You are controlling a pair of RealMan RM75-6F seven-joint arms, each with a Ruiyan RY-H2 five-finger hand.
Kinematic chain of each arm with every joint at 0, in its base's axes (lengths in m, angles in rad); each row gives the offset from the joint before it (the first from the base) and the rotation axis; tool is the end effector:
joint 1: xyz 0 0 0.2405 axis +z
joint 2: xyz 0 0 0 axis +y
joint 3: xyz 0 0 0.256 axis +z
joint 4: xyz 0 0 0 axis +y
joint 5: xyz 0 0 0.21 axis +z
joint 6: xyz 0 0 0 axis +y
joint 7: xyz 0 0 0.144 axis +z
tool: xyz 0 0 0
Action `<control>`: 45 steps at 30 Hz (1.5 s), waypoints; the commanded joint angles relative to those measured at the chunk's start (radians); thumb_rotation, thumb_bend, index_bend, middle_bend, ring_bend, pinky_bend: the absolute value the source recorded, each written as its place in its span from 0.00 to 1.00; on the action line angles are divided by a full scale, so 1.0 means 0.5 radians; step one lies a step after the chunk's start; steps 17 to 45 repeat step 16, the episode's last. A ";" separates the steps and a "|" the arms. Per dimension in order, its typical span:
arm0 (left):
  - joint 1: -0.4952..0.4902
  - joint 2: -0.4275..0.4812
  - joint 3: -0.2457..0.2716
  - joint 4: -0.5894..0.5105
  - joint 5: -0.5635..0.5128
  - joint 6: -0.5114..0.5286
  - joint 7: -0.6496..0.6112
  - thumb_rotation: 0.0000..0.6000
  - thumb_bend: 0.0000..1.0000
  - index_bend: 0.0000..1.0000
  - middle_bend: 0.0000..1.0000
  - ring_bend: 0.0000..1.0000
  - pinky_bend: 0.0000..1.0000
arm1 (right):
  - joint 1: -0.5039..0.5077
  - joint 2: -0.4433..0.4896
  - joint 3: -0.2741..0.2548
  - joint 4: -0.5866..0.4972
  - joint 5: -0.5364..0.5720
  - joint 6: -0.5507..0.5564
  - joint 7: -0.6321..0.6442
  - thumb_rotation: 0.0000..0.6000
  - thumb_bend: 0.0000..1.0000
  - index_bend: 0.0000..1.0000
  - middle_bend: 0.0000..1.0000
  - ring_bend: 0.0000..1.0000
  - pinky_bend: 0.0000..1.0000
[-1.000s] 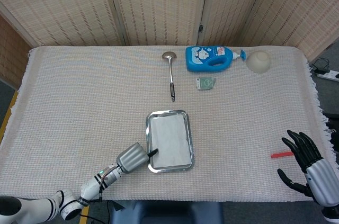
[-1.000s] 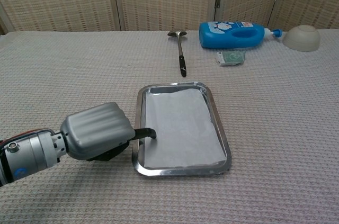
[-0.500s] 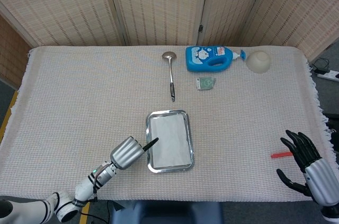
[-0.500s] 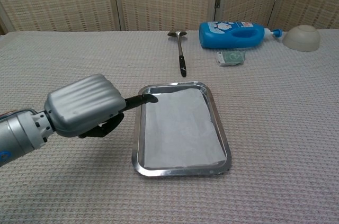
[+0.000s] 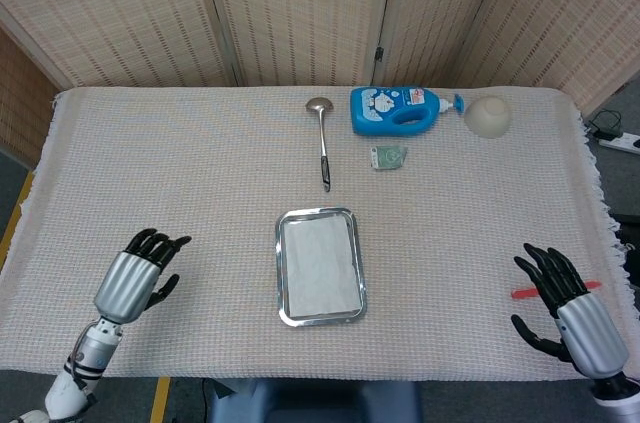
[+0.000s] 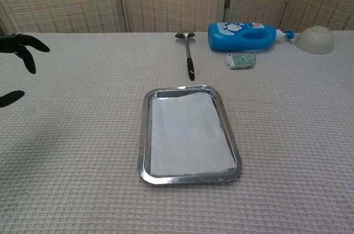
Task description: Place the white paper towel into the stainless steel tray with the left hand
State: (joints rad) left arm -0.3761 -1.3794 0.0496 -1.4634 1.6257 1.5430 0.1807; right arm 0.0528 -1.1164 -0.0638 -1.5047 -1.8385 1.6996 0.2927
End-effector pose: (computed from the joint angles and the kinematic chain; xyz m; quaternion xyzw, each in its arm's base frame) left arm -0.2377 0.2368 0.0756 -0.6961 -0.2471 -0.4606 0.4922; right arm -0.2892 -0.1406 0.1604 0.6327 -0.3698 0.5113 0.4489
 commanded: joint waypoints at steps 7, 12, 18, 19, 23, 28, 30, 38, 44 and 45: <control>0.356 0.260 0.014 -0.050 -0.223 0.213 -0.362 1.00 0.24 0.12 0.14 0.02 0.00 | 0.046 -0.071 0.036 0.018 0.130 -0.160 -0.117 1.00 0.41 0.00 0.00 0.00 0.00; 0.382 0.232 -0.015 -0.046 -0.167 0.245 -0.239 1.00 0.23 0.11 0.12 0.00 0.00 | 0.054 -0.097 0.051 0.023 0.169 -0.198 -0.174 1.00 0.41 0.00 0.00 0.00 0.00; 0.385 0.224 -0.034 -0.018 -0.140 0.225 -0.288 1.00 0.23 0.12 0.12 0.00 0.00 | 0.062 -0.100 0.050 0.027 0.185 -0.222 -0.177 1.00 0.41 0.00 0.00 0.00 0.00; 0.385 0.224 -0.034 -0.018 -0.140 0.225 -0.288 1.00 0.23 0.12 0.12 0.00 0.00 | 0.062 -0.100 0.050 0.027 0.185 -0.222 -0.177 1.00 0.41 0.00 0.00 0.00 0.00; 0.385 0.224 -0.034 -0.018 -0.140 0.225 -0.288 1.00 0.23 0.12 0.12 0.00 0.00 | 0.062 -0.100 0.050 0.027 0.185 -0.222 -0.177 1.00 0.41 0.00 0.00 0.00 0.00; 0.385 0.224 -0.034 -0.018 -0.140 0.225 -0.288 1.00 0.23 0.12 0.12 0.00 0.00 | 0.062 -0.100 0.050 0.027 0.185 -0.222 -0.177 1.00 0.41 0.00 0.00 0.00 0.00; 0.385 0.224 -0.034 -0.018 -0.140 0.225 -0.288 1.00 0.23 0.12 0.12 0.00 0.00 | 0.062 -0.100 0.050 0.027 0.185 -0.222 -0.177 1.00 0.41 0.00 0.00 0.00 0.00; 0.385 0.224 -0.034 -0.018 -0.140 0.225 -0.288 1.00 0.23 0.12 0.12 0.00 0.00 | 0.062 -0.100 0.050 0.027 0.185 -0.222 -0.177 1.00 0.41 0.00 0.00 0.00 0.00; 0.385 0.224 -0.034 -0.018 -0.140 0.225 -0.288 1.00 0.23 0.12 0.12 0.00 0.00 | 0.062 -0.100 0.050 0.027 0.185 -0.222 -0.177 1.00 0.41 0.00 0.00 0.00 0.00; 0.385 0.224 -0.034 -0.018 -0.140 0.225 -0.288 1.00 0.23 0.12 0.12 0.00 0.00 | 0.062 -0.100 0.050 0.027 0.185 -0.222 -0.177 1.00 0.41 0.00 0.00 0.00 0.00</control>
